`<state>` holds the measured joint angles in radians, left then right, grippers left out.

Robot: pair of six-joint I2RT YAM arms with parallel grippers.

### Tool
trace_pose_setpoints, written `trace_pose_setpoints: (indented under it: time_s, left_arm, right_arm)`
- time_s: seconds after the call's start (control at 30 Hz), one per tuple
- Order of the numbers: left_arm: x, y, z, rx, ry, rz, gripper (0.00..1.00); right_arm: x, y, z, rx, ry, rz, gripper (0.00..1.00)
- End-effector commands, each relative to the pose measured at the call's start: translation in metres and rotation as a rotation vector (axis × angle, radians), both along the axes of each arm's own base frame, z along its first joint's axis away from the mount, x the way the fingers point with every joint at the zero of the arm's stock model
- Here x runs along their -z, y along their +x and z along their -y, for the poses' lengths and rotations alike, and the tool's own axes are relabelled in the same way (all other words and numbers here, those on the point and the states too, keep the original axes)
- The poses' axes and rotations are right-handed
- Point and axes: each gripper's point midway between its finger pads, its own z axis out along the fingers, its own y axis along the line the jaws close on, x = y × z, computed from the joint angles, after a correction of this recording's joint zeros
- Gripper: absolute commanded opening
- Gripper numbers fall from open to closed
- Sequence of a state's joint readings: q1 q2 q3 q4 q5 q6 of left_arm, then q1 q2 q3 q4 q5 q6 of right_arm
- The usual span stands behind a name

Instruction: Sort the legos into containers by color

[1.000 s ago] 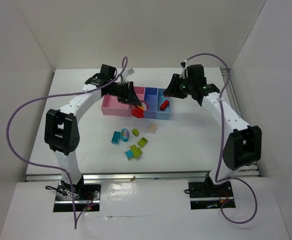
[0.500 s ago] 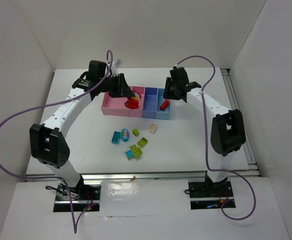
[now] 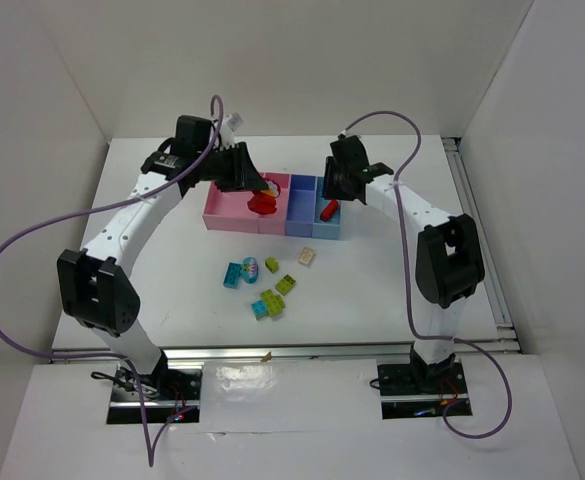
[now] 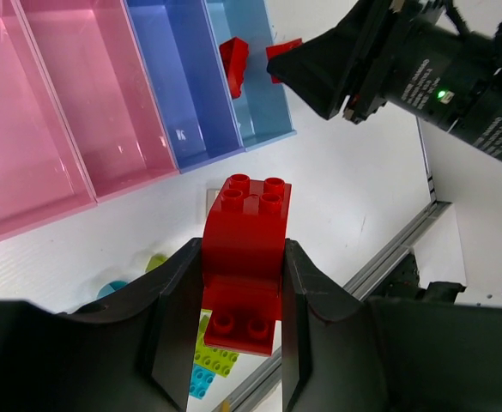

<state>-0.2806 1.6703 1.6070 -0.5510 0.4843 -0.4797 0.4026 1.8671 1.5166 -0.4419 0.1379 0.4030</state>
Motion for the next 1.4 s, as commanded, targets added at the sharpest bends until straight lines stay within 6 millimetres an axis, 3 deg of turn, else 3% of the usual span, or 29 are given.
trace_pose_setpoints:
  time_s: [0.0,0.1,0.17,0.23,0.37,0.43,0.5,0.53,0.6,0.63,0.7,0.83,0.9,1.07,1.37]
  left_arm:
    - [-0.028,0.003,0.003,-0.020,-0.030,0.048,0.00]
    - [-0.030,0.007,0.002,-0.036,-0.032,0.060,0.00]
    - [-0.036,0.006,0.001,-0.052,-0.047,0.082,0.00]
    - [-0.043,0.006,0.001,-0.052,-0.054,0.103,0.00]
    - [-0.039,0.010,0.004,-0.042,-0.056,0.086,0.00]
    - [-0.036,0.012,0.003,-0.028,-0.056,0.083,0.00]
    - [-0.043,0.014,0.006,0.019,-0.081,0.121,0.00]
    - [-0.043,0.014,0.008,0.045,-0.104,0.117,0.00]
    - [-0.055,0.014,0.013,0.141,-0.199,0.142,0.00]
    - [-0.056,0.012,0.016,0.197,-0.240,0.150,0.00]
    - [-0.059,-0.004,0.024,0.320,-0.370,0.095,0.00]
    - [-0.062,-0.003,0.028,0.386,-0.463,0.102,0.00]
    - [-0.068,-0.006,0.030,0.413,-0.510,0.111,0.00]
    - [-0.073,-0.002,0.034,0.432,-0.564,0.089,0.00]
    - [-0.097,0.029,0.029,0.176,-0.621,0.109,0.00]
  right_arm:
    - [-0.012,0.009,-0.007,0.003,-0.019,0.040,0.40]
    - [-0.009,0.010,-0.007,-0.007,-0.033,0.032,0.51]
    - [-0.020,0.014,-0.009,-0.013,-0.031,0.053,0.54]
    - [-0.019,0.012,-0.008,-0.013,-0.034,0.044,0.64]
    - [-0.034,0.008,-0.009,-0.032,-0.019,0.063,0.69]
    - [-0.060,0.004,-0.010,-0.043,0.012,0.108,0.69]
    - [-0.064,-0.013,-0.017,-0.116,0.053,0.113,0.69]
    - [-0.094,-0.020,-0.022,-0.147,0.109,0.188,0.69]
    - [-0.098,-0.043,-0.031,-0.253,0.184,0.188,0.70]
    - [-0.124,-0.049,-0.029,-0.286,0.237,0.250,0.73]
    - [-0.140,-0.070,-0.043,-0.418,0.327,0.267,0.80]
    - [-0.179,-0.096,-0.055,-0.551,0.430,0.345,0.89]
    - [-0.184,-0.110,-0.066,-0.637,0.487,0.329,0.93]
    - [-0.187,-0.112,-0.078,-0.708,0.541,0.325,0.96]
    - [-0.190,-0.113,-0.093,-0.686,0.723,0.376,0.96]
